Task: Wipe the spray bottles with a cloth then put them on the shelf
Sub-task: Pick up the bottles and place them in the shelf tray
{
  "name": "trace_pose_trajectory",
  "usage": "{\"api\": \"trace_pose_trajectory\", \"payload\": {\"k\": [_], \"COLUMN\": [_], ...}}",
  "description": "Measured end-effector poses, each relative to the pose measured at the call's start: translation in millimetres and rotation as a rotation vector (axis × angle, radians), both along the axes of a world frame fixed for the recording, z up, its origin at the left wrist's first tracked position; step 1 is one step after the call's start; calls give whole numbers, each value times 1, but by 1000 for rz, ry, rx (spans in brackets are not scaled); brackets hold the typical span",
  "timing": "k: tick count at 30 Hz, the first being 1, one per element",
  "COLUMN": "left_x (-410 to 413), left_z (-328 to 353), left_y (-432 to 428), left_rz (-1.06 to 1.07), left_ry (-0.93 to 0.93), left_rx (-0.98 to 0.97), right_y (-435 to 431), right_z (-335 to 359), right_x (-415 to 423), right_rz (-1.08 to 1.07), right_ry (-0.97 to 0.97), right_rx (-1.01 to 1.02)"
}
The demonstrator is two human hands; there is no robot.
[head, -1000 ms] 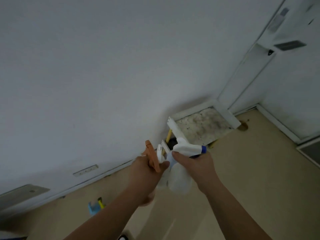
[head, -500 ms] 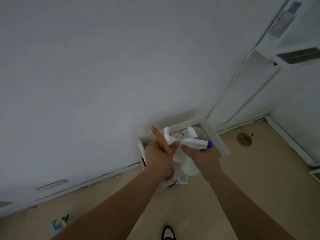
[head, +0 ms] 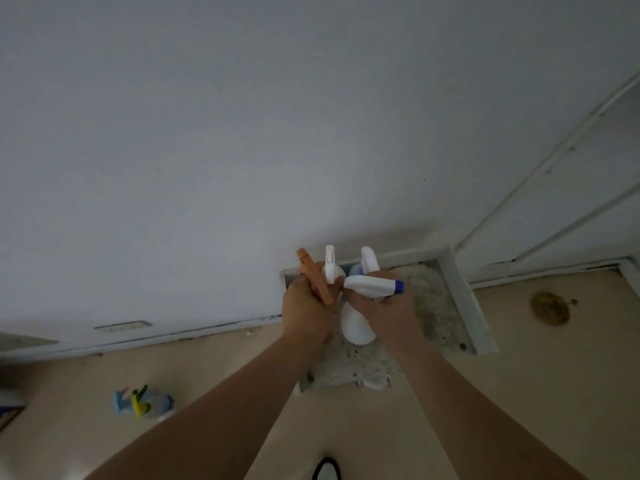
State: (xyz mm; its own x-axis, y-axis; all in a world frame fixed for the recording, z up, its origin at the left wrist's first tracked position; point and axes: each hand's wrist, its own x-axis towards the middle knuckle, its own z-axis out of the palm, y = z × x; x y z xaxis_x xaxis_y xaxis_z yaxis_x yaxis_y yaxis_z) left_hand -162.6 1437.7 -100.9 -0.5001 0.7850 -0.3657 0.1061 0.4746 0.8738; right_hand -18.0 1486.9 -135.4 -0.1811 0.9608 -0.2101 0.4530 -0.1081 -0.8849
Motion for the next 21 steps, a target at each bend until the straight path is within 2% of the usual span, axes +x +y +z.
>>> {"api": "trace_pose_trajectory", "payload": {"k": [5, 9, 13, 17, 19, 21], "left_x": [4, 6, 5, 0, -3, -5], "left_z": [-22, -40, -59, -59, -60, -59], "left_y": [-18, -38, -43, -46, -48, -51], "left_rz": [59, -34, -186, -242, -247, -235], "left_ry": [-83, 48, 288, 434, 350, 259], "left_rx": [-6, -78, -218, -294, -297, -285], "right_y": [-27, -37, -32, -32, -34, -35], "right_z": [-11, -30, -35, -40, -33, -29], "right_x": [4, 10, 18, 28, 28, 27], "right_rz": [-10, -44, -82, -102, -38, 38], "right_ry": [-31, -53, -9, -13, -47, -1], "right_rx": [101, 205, 273, 273, 287, 239]}}
